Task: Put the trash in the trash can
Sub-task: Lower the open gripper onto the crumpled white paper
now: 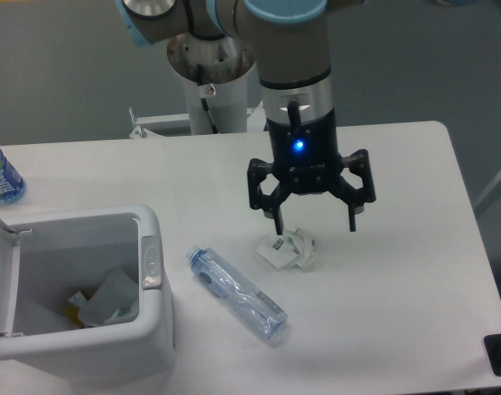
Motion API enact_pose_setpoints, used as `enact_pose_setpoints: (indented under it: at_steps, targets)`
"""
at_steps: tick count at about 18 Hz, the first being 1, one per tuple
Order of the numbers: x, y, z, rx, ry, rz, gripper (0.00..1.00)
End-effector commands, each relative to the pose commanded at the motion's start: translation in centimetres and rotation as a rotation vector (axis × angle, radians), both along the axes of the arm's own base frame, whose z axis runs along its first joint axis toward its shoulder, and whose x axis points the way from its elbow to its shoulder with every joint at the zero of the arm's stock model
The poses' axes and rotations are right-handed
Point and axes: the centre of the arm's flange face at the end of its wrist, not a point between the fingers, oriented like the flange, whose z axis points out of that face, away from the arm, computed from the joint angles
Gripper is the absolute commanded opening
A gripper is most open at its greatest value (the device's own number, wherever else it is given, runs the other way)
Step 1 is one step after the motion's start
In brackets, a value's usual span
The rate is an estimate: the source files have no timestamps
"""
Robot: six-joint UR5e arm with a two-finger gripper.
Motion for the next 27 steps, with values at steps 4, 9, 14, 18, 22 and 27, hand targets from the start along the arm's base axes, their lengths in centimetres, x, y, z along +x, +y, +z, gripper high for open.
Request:
enact_pose_setpoints:
  at_steps: [4, 9, 14, 18, 22, 27]
  targets:
    - [0.5, -0.8, -4.6, -0.070, -0.052, 0.007, 1.00]
    - [1.5, -1.6, -10.4, -0.138, -0.133, 0.019, 1.00]
    - [3.9, -3.8, -18.5, -0.270, -0.232, 0.085, 1.00]
    - [5.4, -4.2, -22.8, -0.343, -0.281, 0.079, 1.00]
    - [5.7, -4.3, -26.8, -0.385, -0.337, 0.099, 1.00]
    - [5.0, -3.8, -30.2, -0.391, -0.343, 0.143, 1.00]
